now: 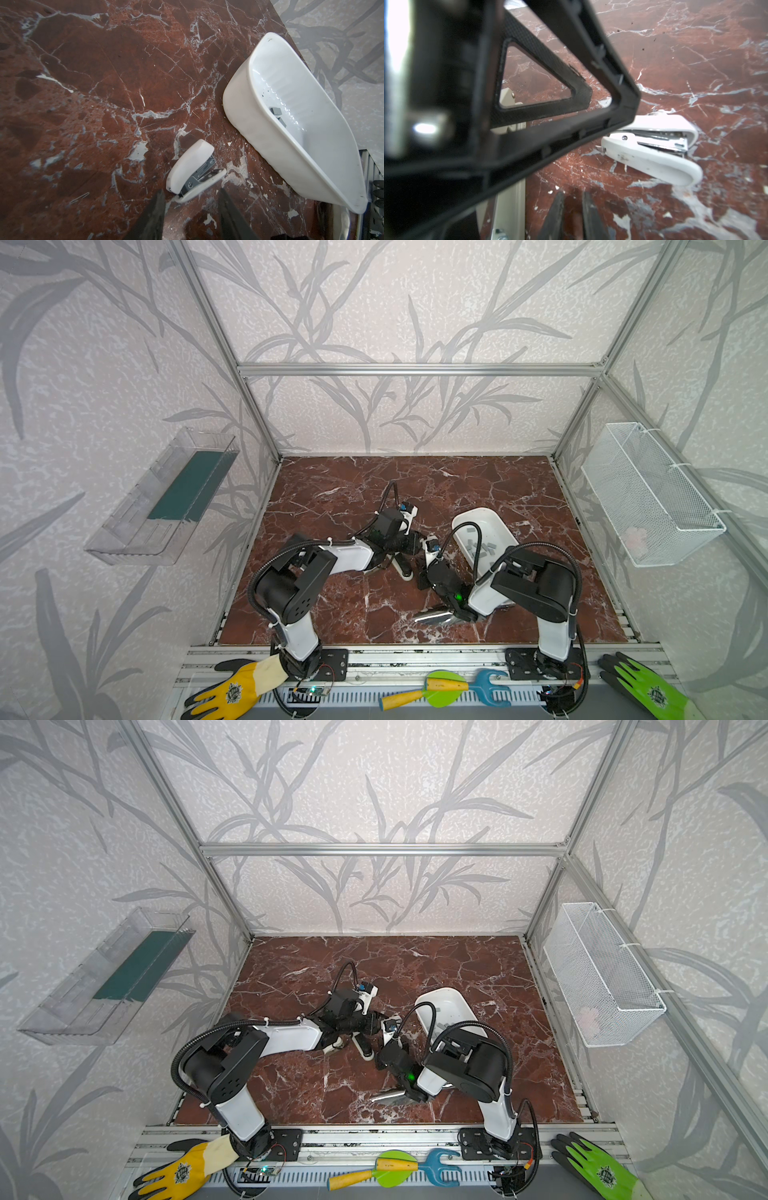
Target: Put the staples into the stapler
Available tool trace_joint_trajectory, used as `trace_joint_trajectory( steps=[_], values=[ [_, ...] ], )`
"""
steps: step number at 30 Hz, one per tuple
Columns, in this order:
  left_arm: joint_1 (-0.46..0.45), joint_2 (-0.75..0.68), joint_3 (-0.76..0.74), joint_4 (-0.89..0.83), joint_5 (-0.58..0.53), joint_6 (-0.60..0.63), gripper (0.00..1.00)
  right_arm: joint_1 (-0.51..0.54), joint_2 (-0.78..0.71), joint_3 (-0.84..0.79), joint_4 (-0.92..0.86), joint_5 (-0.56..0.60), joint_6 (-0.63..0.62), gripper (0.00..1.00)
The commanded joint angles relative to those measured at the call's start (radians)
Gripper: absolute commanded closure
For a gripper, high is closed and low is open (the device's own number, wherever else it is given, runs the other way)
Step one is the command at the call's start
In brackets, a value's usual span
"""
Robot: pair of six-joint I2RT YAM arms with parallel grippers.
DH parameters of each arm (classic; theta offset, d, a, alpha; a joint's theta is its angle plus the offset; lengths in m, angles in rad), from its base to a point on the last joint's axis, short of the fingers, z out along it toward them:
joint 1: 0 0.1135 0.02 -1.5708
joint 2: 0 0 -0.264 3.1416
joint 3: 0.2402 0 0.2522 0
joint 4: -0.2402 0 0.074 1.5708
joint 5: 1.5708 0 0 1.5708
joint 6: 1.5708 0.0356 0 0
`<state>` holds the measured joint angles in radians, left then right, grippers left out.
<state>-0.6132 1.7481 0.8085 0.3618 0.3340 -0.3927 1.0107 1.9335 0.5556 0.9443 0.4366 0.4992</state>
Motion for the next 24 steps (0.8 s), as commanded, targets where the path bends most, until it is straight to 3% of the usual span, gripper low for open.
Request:
trace_joint_trajectory(
  steps=[1,9,12,15,17,19,20,24],
  values=[
    [0.002,-0.015,0.019,-0.018,-0.022,0.013,0.55,-0.009,-0.048,0.011,-0.321,-0.012,-0.046,0.74],
    [0.071,-0.166,0.065,-0.147,-0.027,0.011,0.5,-0.009,-0.369,0.098,-0.547,-0.014,-0.11,0.55],
    [0.107,-0.282,0.071,-0.23,-0.086,0.012,0.44,-0.009,-0.509,0.096,-0.609,0.007,-0.126,0.39],
    [0.161,-0.411,0.052,-0.277,-0.169,0.007,0.32,-0.026,-0.664,0.131,-0.723,0.098,-0.107,0.16],
    [0.201,-0.502,0.026,-0.305,-0.272,-0.007,0.2,-0.061,-0.747,0.19,-0.835,0.256,-0.102,0.02],
    [0.231,-0.584,-0.009,-0.311,-0.359,0.012,0.09,-0.133,-0.792,0.243,-0.927,0.397,-0.113,0.01],
    [0.242,-0.621,-0.038,-0.299,-0.42,0.033,0.02,-0.197,-0.811,0.261,-0.943,0.385,-0.165,0.01],
    [0.314,-0.708,-0.096,-0.324,-0.615,0.117,0.0,-0.512,-0.879,0.313,-1.129,0.359,-0.205,0.01]
  ],
)
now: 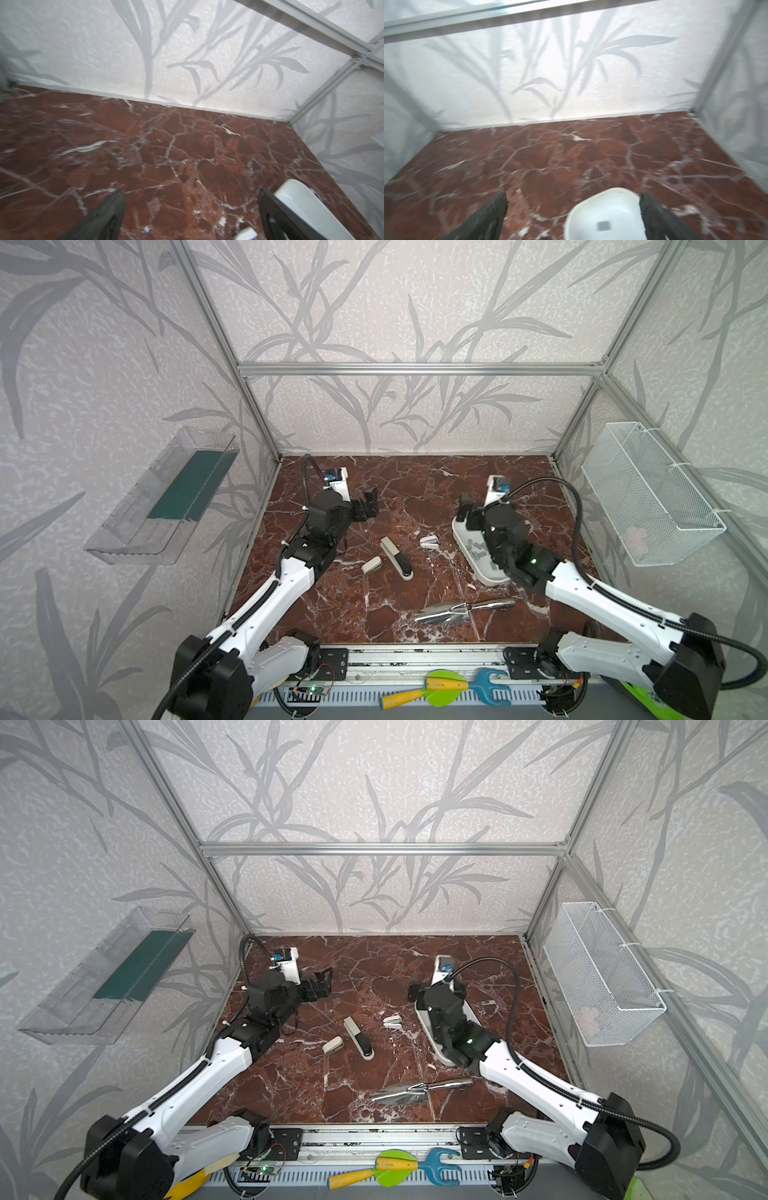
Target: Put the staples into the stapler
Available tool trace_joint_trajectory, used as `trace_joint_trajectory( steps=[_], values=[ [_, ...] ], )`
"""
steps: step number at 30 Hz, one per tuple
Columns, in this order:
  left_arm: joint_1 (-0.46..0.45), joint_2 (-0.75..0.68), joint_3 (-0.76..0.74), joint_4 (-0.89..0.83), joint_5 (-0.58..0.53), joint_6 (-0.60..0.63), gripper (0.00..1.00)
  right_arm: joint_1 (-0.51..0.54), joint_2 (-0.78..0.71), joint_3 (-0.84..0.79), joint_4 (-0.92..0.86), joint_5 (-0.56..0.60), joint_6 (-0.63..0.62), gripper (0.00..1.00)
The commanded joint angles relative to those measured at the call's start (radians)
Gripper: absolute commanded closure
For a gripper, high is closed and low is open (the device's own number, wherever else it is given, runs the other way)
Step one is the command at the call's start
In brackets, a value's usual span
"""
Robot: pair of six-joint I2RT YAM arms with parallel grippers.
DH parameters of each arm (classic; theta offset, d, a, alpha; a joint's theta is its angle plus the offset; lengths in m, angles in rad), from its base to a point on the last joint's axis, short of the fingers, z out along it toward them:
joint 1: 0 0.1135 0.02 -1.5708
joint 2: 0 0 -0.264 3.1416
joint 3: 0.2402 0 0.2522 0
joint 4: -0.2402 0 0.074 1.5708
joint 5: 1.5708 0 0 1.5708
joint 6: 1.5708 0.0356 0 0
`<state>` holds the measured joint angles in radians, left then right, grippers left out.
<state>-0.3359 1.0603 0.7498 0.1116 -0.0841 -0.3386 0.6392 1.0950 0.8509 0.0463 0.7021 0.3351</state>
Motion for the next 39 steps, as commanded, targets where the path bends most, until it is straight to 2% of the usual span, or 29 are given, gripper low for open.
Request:
trace_joint_trajectory(
  steps=[1,2,4,5,6,7,10,11,12,14,17,19,22,24,27,31,35,39],
  values=[
    [0.076,-0.04,-0.017,-0.164,-0.179,0.041,0.0,-0.22,-0.079,0.029,-0.32,0.072,-0.015,0.01],
    [0.114,-0.061,0.008,-0.257,-0.114,0.012,0.0,-0.298,-0.136,0.049,-0.422,-0.067,-0.009,0.01],
    [0.128,-0.12,0.011,-0.325,-0.027,-0.04,0.0,-0.371,-0.276,0.03,-0.489,-0.373,0.016,0.01],
    [0.129,-0.159,-0.012,-0.314,0.009,-0.053,0.0,-0.371,-0.347,-0.027,-0.426,-0.564,0.011,0.03],
    [0.13,-0.196,-0.03,-0.304,0.024,-0.072,0.0,-0.363,-0.398,-0.084,-0.349,-0.704,0.037,0.07],
    [0.132,-0.231,-0.04,-0.31,0.036,-0.09,0.0,-0.338,-0.429,-0.137,-0.307,-0.776,0.081,0.1],
    [0.135,-0.293,-0.014,-0.418,0.037,-0.141,0.0,-0.261,-0.447,-0.138,-0.452,-0.594,0.133,0.11],
    [0.135,-0.305,-0.016,-0.435,0.043,-0.158,0.0,-0.256,-0.448,-0.139,-0.476,-0.599,0.14,0.12],
    [0.135,-0.313,-0.024,-0.435,0.057,-0.174,0.0,-0.249,-0.447,-0.155,-0.45,-0.659,0.142,0.15],
    [0.135,-0.315,-0.059,-0.403,0.122,-0.197,0.0,-0.164,-0.421,-0.231,-0.294,-0.773,0.143,0.18],
    [0.134,-0.286,-0.092,-0.378,0.233,-0.221,0.0,0.083,-0.267,-0.274,-0.129,-0.704,-0.007,0.12],
    [0.133,-0.26,-0.108,-0.376,0.317,-0.219,0.01,0.163,-0.135,-0.241,-0.128,-0.663,-0.096,0.13],
    [0.132,-0.238,-0.146,-0.34,0.432,-0.229,0.01,0.168,0.007,-0.242,-0.072,-0.654,-0.113,0.15],
    [0.13,-0.227,-0.166,-0.317,0.474,-0.241,0.03,0.168,0.081,-0.278,0.039,-0.65,-0.111,0.15],
    [0.129,-0.229,-0.173,-0.309,0.479,-0.245,0.03,0.168,0.166,-0.286,0.119,-0.667,-0.12,0.14],
    [0.126,-0.231,-0.162,-0.304,0.485,-0.249,0.04,0.168,0.287,-0.213,0.105,-0.683,-0.151,0.14],
    [0.123,-0.226,-0.154,-0.296,0.492,-0.252,0.04,0.165,0.433,-0.124,0.073,-0.603,-0.174,0.15],
    [0.12,-0.226,-0.152,-0.302,0.488,-0.245,0.04,0.157,0.536,-0.081,0.102,-0.591,-0.194,0.16]
  ],
)
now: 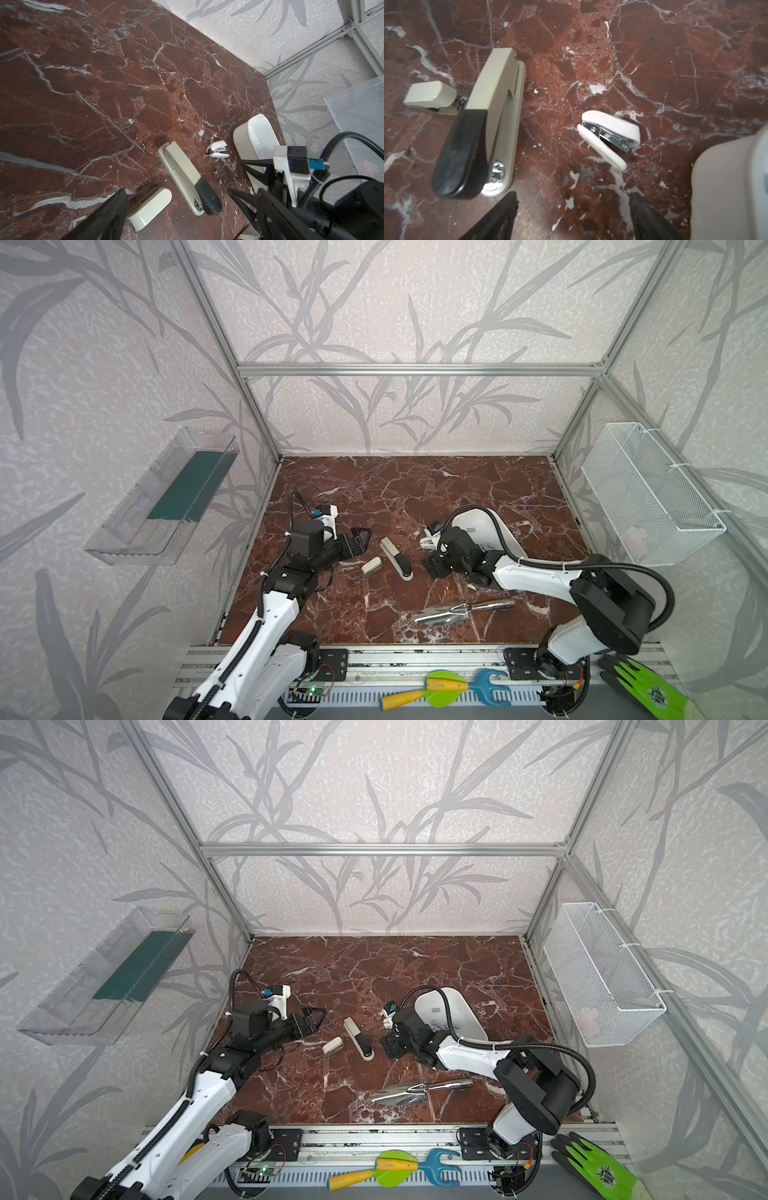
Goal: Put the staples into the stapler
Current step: 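Move the right gripper to the small white stapler and grasp it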
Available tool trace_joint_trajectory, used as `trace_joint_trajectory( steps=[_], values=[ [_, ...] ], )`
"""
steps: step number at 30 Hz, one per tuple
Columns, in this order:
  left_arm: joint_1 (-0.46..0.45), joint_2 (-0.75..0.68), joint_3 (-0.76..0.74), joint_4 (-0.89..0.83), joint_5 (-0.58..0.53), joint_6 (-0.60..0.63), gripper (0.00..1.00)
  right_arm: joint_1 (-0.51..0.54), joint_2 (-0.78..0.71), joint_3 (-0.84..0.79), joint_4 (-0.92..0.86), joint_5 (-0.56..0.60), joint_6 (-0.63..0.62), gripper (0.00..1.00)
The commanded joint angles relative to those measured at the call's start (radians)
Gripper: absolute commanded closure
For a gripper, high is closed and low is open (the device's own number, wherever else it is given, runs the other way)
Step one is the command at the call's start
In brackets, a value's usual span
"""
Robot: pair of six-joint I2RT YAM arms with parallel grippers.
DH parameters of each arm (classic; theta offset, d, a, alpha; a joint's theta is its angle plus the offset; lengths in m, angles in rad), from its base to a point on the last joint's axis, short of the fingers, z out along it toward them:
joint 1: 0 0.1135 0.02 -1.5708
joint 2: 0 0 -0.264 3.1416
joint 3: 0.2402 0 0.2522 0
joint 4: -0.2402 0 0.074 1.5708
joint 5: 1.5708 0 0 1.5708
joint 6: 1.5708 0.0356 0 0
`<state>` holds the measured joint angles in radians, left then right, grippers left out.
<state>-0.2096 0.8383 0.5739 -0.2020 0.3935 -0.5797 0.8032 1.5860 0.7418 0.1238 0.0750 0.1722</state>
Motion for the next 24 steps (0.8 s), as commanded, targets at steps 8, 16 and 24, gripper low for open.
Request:
trace_joint_trajectory(
  steps=[8,16,24],
  values=[
    [-0.008,-0.021,0.04,-0.012,-0.013,0.009,0.04,-0.033,0.191,0.096,0.051,0.036,-0.047,0.19],
    [-0.01,0.001,0.047,0.001,-0.009,0.009,0.04,-0.038,0.248,0.136,0.052,0.057,-0.088,0.19],
    [-0.011,0.013,0.048,0.006,-0.018,0.012,0.05,-0.026,0.209,0.105,0.063,0.079,-0.087,0.36]
  ],
)
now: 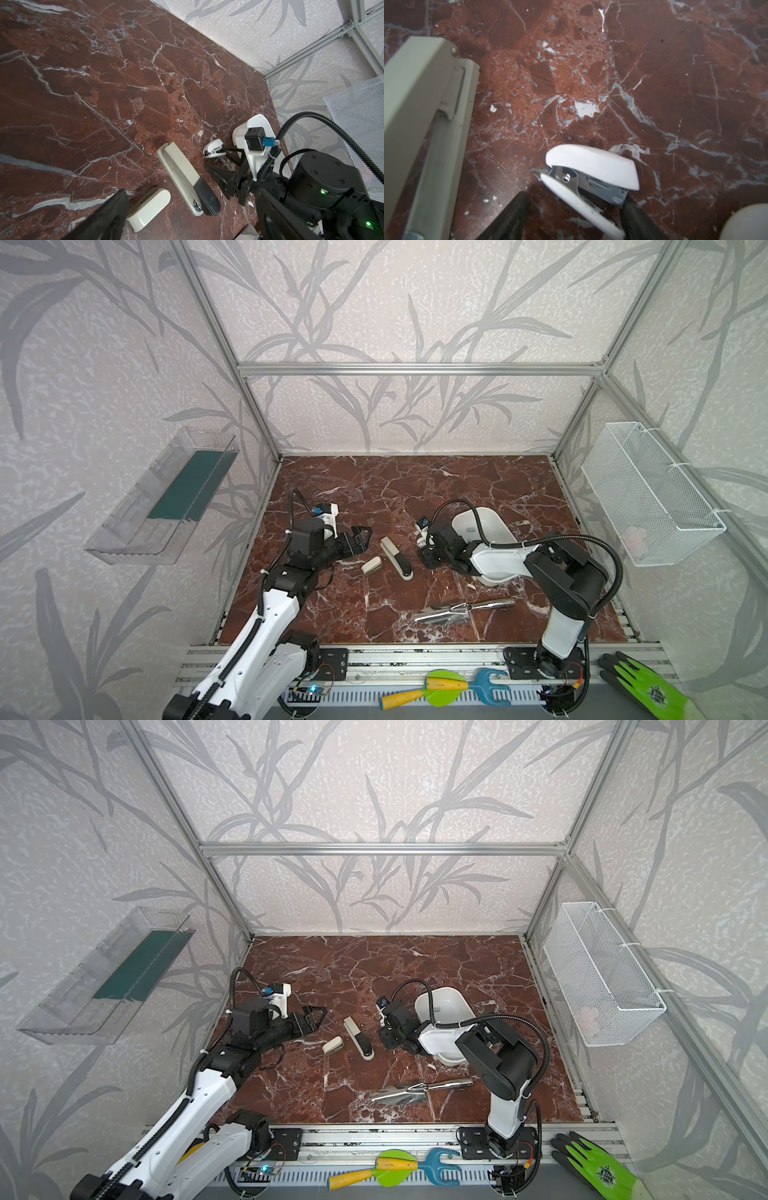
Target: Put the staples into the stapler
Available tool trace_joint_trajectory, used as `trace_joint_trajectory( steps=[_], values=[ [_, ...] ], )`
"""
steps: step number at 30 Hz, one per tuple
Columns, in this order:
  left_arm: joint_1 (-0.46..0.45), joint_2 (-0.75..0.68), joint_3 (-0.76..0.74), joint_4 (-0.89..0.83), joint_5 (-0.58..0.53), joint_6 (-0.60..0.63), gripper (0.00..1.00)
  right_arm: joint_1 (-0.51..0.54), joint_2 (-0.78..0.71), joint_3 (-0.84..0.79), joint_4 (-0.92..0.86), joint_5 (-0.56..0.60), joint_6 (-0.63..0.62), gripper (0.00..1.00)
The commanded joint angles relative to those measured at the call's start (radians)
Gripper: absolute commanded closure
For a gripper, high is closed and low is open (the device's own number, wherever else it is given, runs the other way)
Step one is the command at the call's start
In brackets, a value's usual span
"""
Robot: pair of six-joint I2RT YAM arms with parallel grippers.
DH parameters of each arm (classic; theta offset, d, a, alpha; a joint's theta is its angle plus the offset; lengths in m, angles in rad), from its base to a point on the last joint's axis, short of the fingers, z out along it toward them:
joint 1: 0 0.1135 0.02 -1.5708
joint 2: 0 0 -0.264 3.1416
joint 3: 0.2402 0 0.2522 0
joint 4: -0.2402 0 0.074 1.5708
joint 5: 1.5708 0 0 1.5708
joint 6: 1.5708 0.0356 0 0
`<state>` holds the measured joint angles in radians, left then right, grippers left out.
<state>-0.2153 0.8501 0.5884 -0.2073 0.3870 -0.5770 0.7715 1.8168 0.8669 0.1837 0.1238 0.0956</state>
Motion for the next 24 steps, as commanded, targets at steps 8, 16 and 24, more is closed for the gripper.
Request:
trace_joint_trajectory(
  steps=[8,16,24],
  values=[
    [-0.006,0.01,0.036,0.019,-0.013,0.007,0.05,0.053,-0.041,-0.051,0.023,0.14,-0.018,0.61],
    [-0.007,-0.006,0.027,0.011,-0.023,0.011,0.05,0.115,-0.028,-0.034,0.02,0.26,-0.029,0.8],
    [-0.007,0.007,0.028,0.009,-0.039,0.015,0.05,0.165,-0.025,-0.019,0.015,0.375,-0.061,0.86]
  ],
)
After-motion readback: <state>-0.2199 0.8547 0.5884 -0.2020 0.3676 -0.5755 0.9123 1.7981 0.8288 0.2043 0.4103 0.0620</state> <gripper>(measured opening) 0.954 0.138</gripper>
